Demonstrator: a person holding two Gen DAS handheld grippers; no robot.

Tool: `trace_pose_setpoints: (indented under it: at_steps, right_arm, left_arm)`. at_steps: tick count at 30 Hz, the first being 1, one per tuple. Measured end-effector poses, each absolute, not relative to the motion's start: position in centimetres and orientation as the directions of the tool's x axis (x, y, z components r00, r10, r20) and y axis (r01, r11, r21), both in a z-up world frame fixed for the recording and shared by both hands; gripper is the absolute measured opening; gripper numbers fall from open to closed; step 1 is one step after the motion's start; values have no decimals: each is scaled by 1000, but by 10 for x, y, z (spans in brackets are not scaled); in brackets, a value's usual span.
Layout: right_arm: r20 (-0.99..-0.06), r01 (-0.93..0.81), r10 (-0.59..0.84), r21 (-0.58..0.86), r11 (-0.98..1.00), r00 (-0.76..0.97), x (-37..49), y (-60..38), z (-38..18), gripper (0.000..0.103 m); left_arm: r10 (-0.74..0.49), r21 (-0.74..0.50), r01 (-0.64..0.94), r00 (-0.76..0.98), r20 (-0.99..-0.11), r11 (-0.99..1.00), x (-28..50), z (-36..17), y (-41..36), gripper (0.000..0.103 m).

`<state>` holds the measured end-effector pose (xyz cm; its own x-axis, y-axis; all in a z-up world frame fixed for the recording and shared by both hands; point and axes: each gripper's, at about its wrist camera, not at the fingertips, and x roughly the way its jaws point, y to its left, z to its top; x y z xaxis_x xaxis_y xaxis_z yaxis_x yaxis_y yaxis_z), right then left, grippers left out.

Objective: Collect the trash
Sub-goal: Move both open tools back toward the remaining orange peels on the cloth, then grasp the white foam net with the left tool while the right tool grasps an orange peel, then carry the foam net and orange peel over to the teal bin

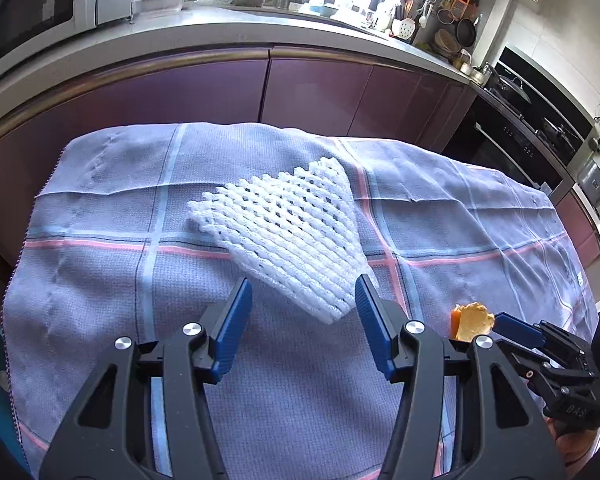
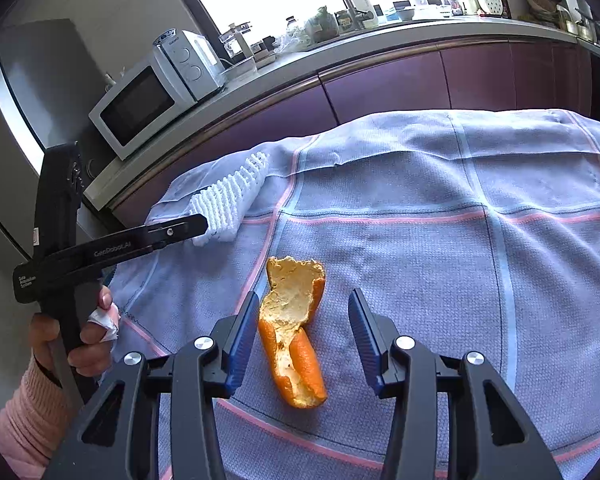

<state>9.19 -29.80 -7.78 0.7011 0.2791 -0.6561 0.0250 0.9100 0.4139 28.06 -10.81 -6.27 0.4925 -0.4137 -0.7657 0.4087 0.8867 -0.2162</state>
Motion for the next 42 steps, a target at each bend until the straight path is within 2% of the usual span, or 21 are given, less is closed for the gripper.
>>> trace_pose_setpoints:
  at_steps: [6, 12, 13, 17, 20, 28, 42]
  right_arm:
    - [-663, 10, 297, 417, 909, 687, 99, -296, -80, 42]
    - [-664, -11, 322, 427, 904, 674, 103, -294, -83, 28]
    - [-667, -13, 324, 426, 905, 671, 104, -294, -83, 21]
    - [-673, -22, 341, 435, 900, 657, 107, -294, -87, 8]
    - [-672, -28, 343, 433, 901, 657, 107, -293, -86, 4]
    - [-652, -53, 352, 432, 900, 672, 99, -286, -79, 3]
    - [-596, -153, 425, 452, 879, 682, 88, -248, -52, 3]
  left_arm:
    - [-425, -252, 392, 454, -783, 885, 297, -77, -119, 51]
    - [-458, -299, 387, 434, -775, 872, 303, -80, -119, 23]
    - [-459, -297, 389, 437, -774, 872, 302, -80, -119, 20]
    - [-452, -278, 399, 454, -768, 873, 291, -78, -118, 15]
    - [-449, -258, 415, 472, -759, 872, 279, -73, -115, 13]
    - [-444, -208, 444, 531, -722, 871, 239, -52, -88, 13]
    - [-432, -190, 428, 590, -682, 884, 176, -33, -14, 13]
